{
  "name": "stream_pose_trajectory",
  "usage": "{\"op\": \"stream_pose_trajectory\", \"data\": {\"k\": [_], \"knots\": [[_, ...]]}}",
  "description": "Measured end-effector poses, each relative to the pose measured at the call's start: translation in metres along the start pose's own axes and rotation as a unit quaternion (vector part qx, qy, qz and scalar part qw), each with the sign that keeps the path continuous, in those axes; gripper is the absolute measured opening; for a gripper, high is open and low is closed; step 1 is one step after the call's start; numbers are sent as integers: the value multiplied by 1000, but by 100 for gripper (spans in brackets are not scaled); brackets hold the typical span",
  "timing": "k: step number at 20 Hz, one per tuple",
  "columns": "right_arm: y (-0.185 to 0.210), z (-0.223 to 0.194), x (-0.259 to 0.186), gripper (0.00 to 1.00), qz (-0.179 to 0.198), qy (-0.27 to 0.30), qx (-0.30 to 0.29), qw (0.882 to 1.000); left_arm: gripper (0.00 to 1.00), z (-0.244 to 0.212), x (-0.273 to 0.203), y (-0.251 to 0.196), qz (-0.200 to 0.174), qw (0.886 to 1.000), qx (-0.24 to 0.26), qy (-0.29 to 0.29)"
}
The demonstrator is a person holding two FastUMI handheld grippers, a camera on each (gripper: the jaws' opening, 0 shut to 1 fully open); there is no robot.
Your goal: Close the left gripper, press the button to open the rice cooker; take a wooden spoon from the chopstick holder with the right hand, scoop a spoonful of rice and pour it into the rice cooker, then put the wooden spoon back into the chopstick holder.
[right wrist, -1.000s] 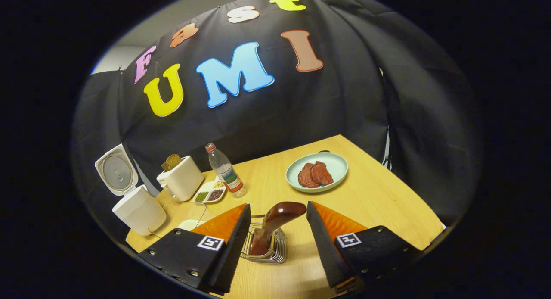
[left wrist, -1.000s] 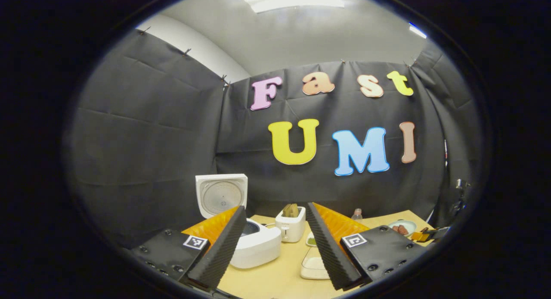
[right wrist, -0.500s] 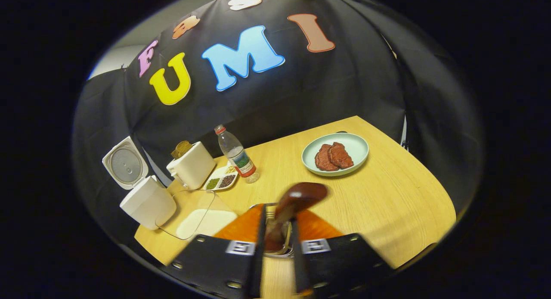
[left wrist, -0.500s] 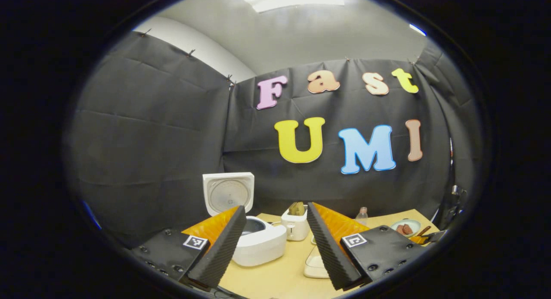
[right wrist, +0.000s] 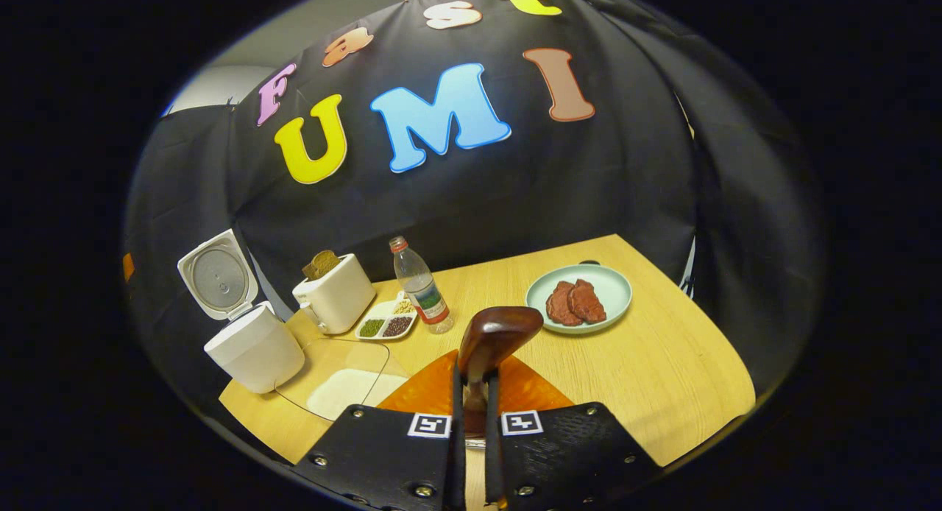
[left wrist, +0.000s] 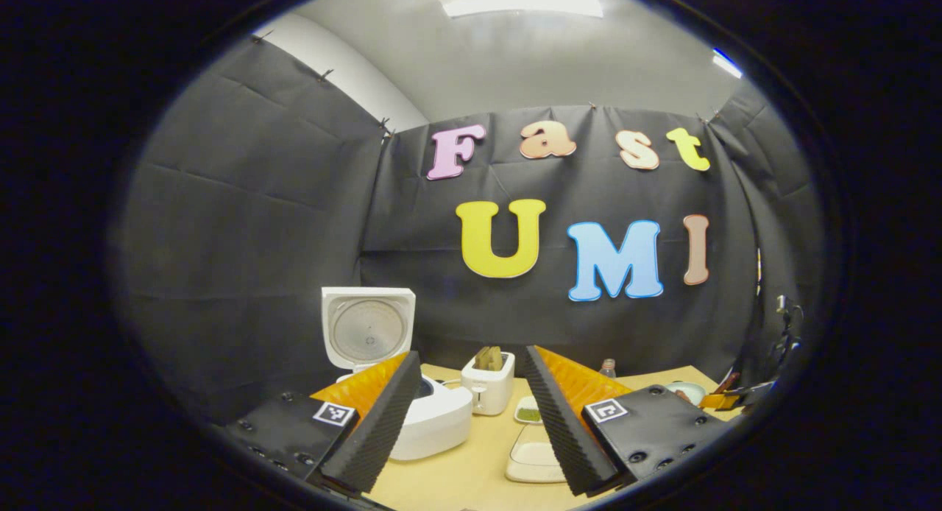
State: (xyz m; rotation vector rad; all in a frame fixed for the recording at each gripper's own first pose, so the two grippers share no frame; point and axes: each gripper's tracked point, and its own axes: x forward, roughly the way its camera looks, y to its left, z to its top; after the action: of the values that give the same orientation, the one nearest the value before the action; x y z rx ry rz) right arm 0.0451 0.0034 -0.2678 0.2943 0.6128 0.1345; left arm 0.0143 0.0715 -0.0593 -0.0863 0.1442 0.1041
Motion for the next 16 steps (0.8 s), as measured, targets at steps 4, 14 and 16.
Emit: {"op": "stream_pose_trajectory", "data": {"k": [4,14,16], "knots": [[26,36,-9,11,-11,-40,-3,999,98,-7,19,18,-20,1000,-6,1],[133,34,19,10,26,-56,-8,998,98,-18,48,72,-49,999,-16,8],[148,22,31,10,29,-49,-18,998,98,-21,50,81,-52,999,-12,10]]}}
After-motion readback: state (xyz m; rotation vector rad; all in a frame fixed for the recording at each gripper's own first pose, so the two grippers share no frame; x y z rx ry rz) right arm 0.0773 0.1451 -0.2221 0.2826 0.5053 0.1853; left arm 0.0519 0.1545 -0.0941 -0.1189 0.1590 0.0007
